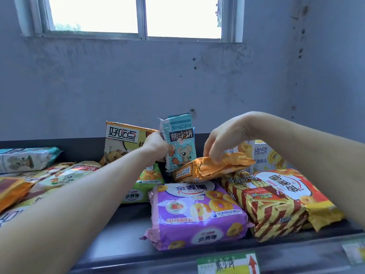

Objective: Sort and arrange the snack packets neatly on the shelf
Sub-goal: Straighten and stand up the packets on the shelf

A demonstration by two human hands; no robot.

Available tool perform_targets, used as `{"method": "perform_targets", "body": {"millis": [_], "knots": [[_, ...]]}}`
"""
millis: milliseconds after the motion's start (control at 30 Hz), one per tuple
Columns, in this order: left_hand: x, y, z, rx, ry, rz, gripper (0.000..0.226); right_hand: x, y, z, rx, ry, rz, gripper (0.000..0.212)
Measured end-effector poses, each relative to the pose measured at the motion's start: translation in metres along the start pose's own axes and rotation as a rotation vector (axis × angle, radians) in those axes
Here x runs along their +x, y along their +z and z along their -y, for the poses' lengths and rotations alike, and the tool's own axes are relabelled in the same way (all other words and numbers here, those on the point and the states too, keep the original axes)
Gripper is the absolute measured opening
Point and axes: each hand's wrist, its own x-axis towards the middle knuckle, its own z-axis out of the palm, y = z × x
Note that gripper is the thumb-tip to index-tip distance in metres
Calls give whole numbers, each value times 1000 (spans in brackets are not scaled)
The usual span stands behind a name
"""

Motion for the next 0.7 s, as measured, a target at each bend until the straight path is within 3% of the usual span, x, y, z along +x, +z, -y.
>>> {"method": "perform_targets", "body": {"millis": [100, 300, 467, 700], "knots": [[2, -2, -1, 56, 22, -25, 20, 8, -4, -4, 32, 25, -29, 33], [3, 0, 0, 148, 65, -51, 29, 50, 3, -10, 174, 64, -274, 35], [3, -4, 3, 71, 40, 66, 26, 69, 12, -14, 271, 42, -141, 47], [7, 7, 8, 170, 57, -34, 21, 51, 8, -20, 185, 73, -129, 46]]}}
